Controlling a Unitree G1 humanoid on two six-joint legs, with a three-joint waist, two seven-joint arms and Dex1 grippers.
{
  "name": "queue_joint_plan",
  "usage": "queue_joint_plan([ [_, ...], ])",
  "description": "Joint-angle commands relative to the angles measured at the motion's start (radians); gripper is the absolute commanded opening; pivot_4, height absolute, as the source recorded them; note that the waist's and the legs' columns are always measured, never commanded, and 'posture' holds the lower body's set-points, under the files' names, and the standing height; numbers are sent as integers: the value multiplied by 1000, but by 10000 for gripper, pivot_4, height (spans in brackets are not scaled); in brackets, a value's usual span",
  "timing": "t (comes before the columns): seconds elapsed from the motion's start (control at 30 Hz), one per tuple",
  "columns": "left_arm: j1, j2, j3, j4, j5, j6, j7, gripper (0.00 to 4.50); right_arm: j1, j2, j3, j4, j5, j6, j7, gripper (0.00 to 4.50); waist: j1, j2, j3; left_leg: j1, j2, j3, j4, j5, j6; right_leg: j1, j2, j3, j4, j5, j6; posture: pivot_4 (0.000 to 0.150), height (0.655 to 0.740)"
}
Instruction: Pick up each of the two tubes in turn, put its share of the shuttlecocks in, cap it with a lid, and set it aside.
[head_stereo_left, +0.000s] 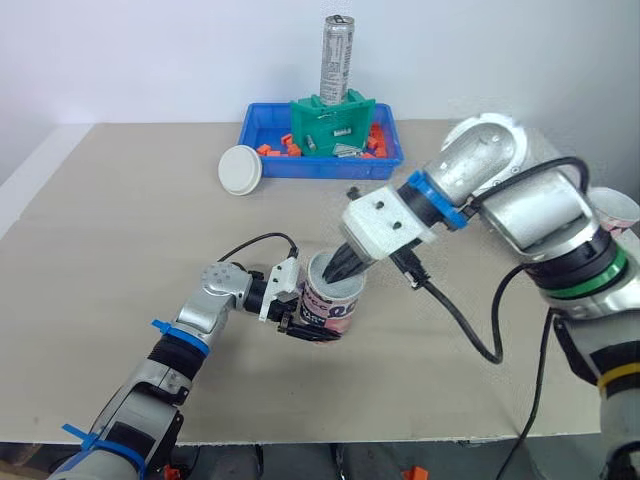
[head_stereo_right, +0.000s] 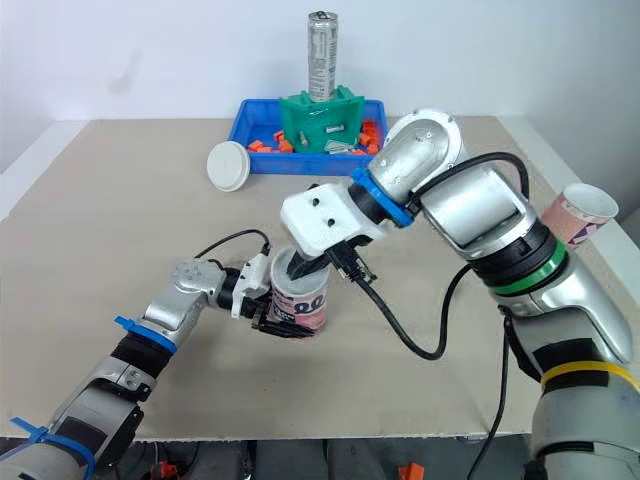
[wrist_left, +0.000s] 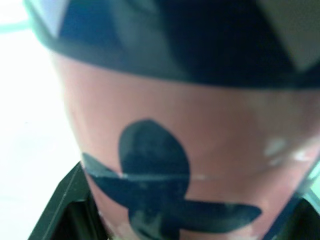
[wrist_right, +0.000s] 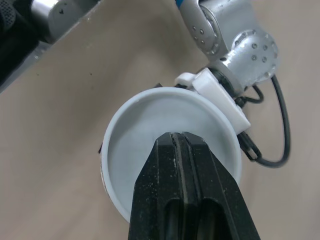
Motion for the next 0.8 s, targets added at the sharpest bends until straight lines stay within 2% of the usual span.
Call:
queue_joint_plan([
  [0.03, 21, 22, -6, 26, 47, 16, 24, 31495, 53, 16, 87, 22, -165, -98, 5, 601, -1, -3, -3, 1, 0, 0, 0, 0, 0, 1, 0, 0, 0, 0, 0, 1500, 7075],
  [0.13, 18, 18, 1, 18, 38, 23, 27, 31495, 64, 29, 82, 54, -226, -175, 2, 601, -1, -8, -7, 8, 0, 0, -1, 0, 0, 5, 0, 0, 0, 0, -1, 1500, 7075],
  [0.2, 18, 19, 3, 10, 33, 29, 28, 31495, 55, 39, 46, 79, -210, -175, 13, 601, -3, -9, -7, 18, 0, 0, -1, -3, -5, 9, -1, 0, -2, -1, -2, 1500, 7075],
  [0.33, 18, 24, 12, 9, 26, 29, 30, 31495, -2, 59, -77, 97, -65, -68, 39, 601, -7, -9, -7, 17, 0, -2, -5, -3, -5, 11, -4, -2, -12, 0, -3, 1500, 7075],
  [0.47, 21, 21, 21, 7, 14, 30, 28, 31495, -65, 61, -206, 137, 60, 94, 18, 601, -7, -8, -6, 13, -2, -1, -4, 0, -4, 8, -5, 0, -13, 10, -1, 1500, 7075],
  [0.53, 18, 17, 30, 10, 8, 29, 31, 31495, -71, 27, -258, 152, 92, 167, 3, 5062, -5, -7, -5, 11, -2, -1, -6, -1, -3, 6, -4, 0, -13, 10, -1, 1500, 7075],
  [0.57, 16, 15, 34, 13, 5, 28, 32, 31495, -61, 1, -284, 148, 108, 200, 3, 8670, -1, -7, -5, 7, -2, -2, -7, -1, -3, 3, -3, 0, -13, 8, -1, 1500, 7075],
  [0.6, 15, 14, 38, 13, 2, 29, 33, 31495, -46, -24, -307, 134, 124, 227, 5, 10359, 5, -7, -5, 3, -2, -4, -7, -2, -3, 0, -1, -1, -13, 9, 4, 1500, 7075],
  [0.63, 14, 14, 39, 12, -1, 32, 33, 31495, -31, -42, -330, 119, 138, 256, -4, 16322, 10, -7, -5, -1, -2, -5, -7, -2, -3, -3, -1, -2, -13, 8, 4, 1500, 7075],
  [0.73, 14, 18, 39, 3, -16, 34, 7, 39380, 19, -83, -394, 72, 180, 342, -48, 26573, 9, -6, -5, -4, -2, -3, -7, -4, -3, -6, -2, -1, -13, 6, 4, 1500, 7075],
  [0.77, 15, 19, 40, -3, -23, 34, -4, 44588, 42, -99, -416, 53, 189, 367, -66, 32163, 9, -5, -4, -4, -2, -3, -7, -4, -2, -6, -1, -1, -13, 6, 4, 1500, 7075],
  [0.8, 14, 17, 45, -5, -27, 22, -5, 45000, 66, -113, -436, 34, 200, 392, -85, 35150, 11, -4, -4, -5, -2, -4, -7, -4, -2, -7, -1, -1, -13, 6, 4, 1500, 7075],
])
